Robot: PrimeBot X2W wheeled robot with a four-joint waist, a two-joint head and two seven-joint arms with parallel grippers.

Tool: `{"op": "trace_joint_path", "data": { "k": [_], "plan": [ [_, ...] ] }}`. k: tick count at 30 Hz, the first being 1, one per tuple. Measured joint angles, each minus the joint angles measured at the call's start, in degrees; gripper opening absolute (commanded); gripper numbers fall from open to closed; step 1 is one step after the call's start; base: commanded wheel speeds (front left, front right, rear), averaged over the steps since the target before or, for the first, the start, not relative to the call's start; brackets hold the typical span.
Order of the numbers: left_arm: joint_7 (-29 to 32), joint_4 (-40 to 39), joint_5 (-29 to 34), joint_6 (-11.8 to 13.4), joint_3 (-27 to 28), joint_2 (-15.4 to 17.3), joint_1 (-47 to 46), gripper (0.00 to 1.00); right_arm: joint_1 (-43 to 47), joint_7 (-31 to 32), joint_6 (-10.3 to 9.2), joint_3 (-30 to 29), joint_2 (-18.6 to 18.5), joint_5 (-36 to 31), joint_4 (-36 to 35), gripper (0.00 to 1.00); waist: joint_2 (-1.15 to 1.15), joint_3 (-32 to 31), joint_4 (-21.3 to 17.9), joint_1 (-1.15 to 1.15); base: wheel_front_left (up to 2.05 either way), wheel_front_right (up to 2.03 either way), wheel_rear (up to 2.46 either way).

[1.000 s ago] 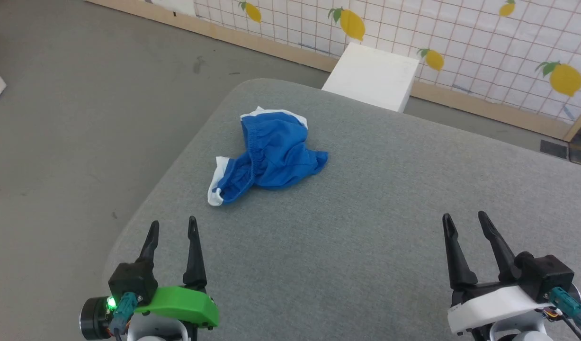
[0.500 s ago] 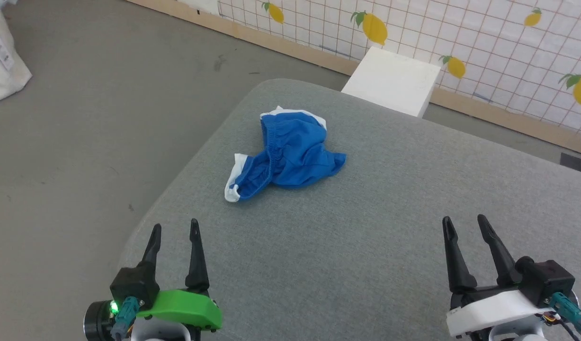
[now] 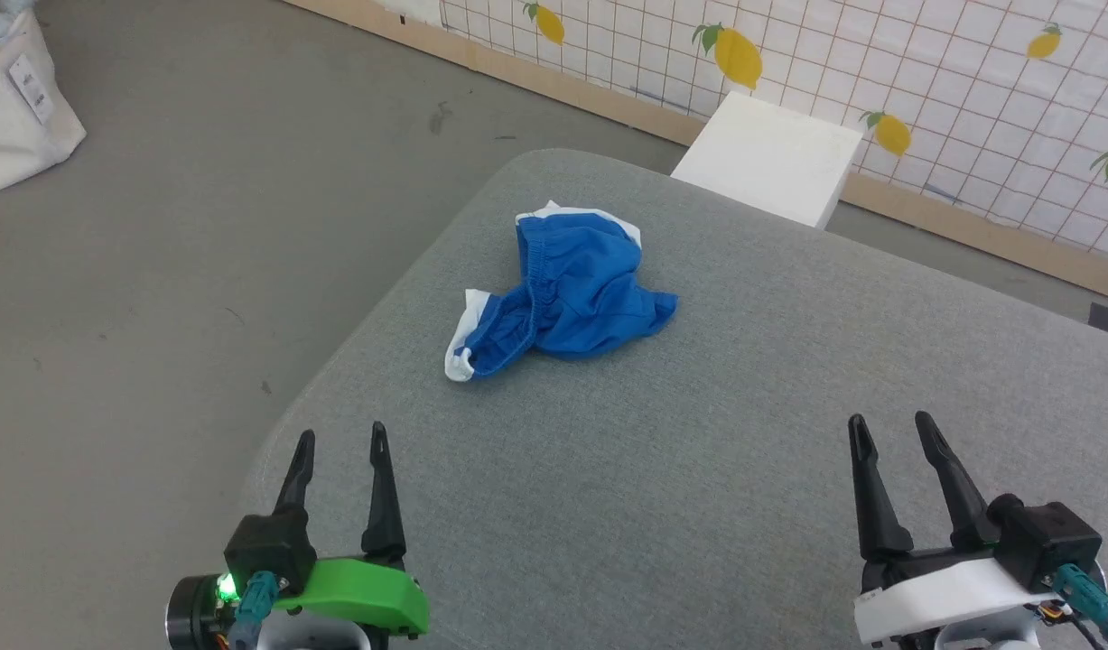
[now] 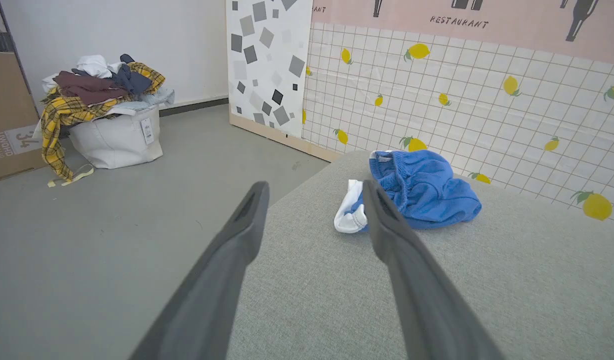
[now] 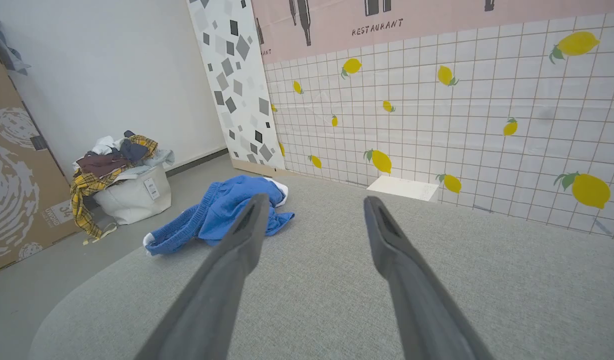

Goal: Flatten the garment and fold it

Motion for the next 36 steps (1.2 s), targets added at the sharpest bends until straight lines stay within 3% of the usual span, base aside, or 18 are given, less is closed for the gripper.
{"op": "trace_joint_path", "data": {
  "k": [8,15,21,27,33,36],
  "plan": [
    [-0.02,1.08,0.57,-0.12,0.0,0.0,-0.01,1.0,0.0,-0.01,0.0,-0.01,0.0,-0.07,-0.02,1.0,0.0,0.64,-0.56,0.0,0.0,0.0,0.0],
    [2.58,6.57,0.0,-3.0,-0.44,0.88,-2.89,1.0,-0.16,-0.01,0.0,0.0,0.0,-0.37,-0.11,1.0,0.0,2.22,-1.48,0.0,0.0,0.0,0.0],
    [15.89,10.83,-4.33,-8.49,-0.32,4.33,-15.78,1.0,-2.26,-0.01,0.0,-0.41,0.0,-1.85,-0.42,1.0,0.0,5.23,-3.11,0.0,0.0,0.0,0.0],
    [29.51,14.9,-10.31,-12.18,0.81,8.25,-31.11,1.0,-5.1,0.04,0.0,-0.83,0.0,-3.55,-1.49,1.0,0.0,9.43,-5.81,0.0,0.0,0.0,0.0],
    [45.62,17.82,-18.74,-13.38,1.99,11.99,-41.69,1.0,-7.17,0.54,0.0,-1.74,0.02,-4.12,-2.49,1.0,0.0,13.51,-10.28,0.0,0.0,0.0,0.0],
    [51.87,18.72,-20.97,-12.23,3.3,12.84,-45.47,1.0,-7.94,0.53,0.0,-2.22,0.01,-4.41,-3.28,1.0,0.0,15.97,-12.3,0.01,0.0,0.0,0.0]
  ]
}}
